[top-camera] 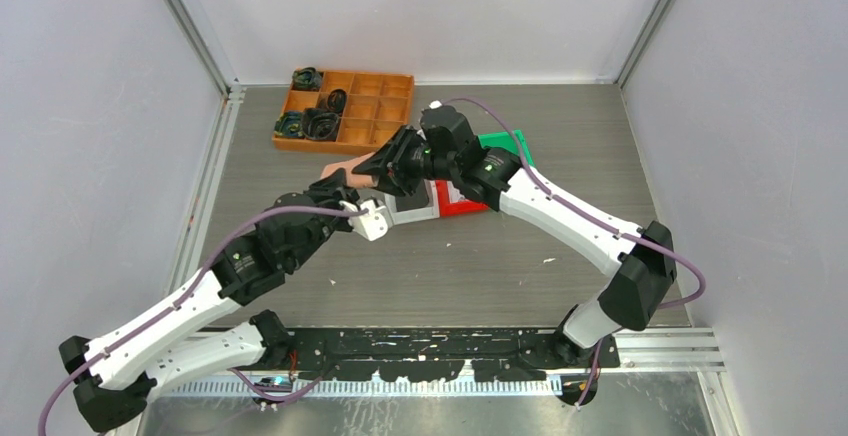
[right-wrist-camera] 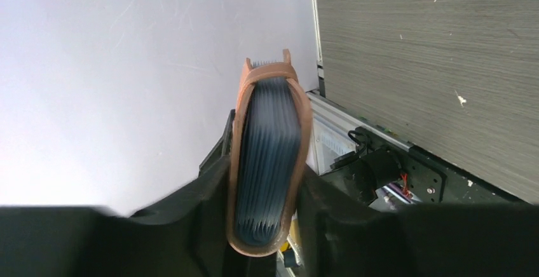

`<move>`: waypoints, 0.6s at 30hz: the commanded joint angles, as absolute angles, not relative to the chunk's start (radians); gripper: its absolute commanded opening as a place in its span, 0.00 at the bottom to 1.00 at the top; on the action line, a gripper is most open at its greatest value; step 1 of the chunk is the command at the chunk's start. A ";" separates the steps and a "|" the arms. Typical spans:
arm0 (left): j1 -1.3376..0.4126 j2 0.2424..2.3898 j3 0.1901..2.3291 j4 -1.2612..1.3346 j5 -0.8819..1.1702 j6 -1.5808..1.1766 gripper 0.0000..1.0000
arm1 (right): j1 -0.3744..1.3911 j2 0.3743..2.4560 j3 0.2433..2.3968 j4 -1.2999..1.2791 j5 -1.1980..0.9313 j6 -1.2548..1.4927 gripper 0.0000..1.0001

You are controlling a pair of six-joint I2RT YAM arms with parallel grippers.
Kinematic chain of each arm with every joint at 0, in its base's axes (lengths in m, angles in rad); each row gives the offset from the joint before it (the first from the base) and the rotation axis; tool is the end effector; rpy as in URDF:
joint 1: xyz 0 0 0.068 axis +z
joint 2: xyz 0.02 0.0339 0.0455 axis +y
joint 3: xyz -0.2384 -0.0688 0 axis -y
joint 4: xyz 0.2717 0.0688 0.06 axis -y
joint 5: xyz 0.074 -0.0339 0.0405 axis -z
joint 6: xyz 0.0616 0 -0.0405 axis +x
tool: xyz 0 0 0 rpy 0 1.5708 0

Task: Take the credit cards out of the card holder
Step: Open the card holder.

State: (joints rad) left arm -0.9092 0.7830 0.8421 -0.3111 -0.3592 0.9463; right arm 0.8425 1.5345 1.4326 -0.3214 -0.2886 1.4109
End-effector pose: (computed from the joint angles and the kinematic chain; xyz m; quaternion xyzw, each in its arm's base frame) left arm 0.1684 -0.1810 0.3248 0.5567 0.5539 0.1523 0.6001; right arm 0.2592 0.3169 0.3291 0.1581 0.8197 0.5369 0.1217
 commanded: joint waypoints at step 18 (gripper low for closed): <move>-0.249 1.171 1.610 -1.045 0.720 -0.259 0.00 | 0.765 1.161 1.381 -0.447 -0.094 0.914 0.75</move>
State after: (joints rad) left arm -0.3058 1.1530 1.5639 -1.0096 0.4171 -0.0845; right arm 0.7479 1.1236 1.3743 -0.4225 -0.0898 1.0077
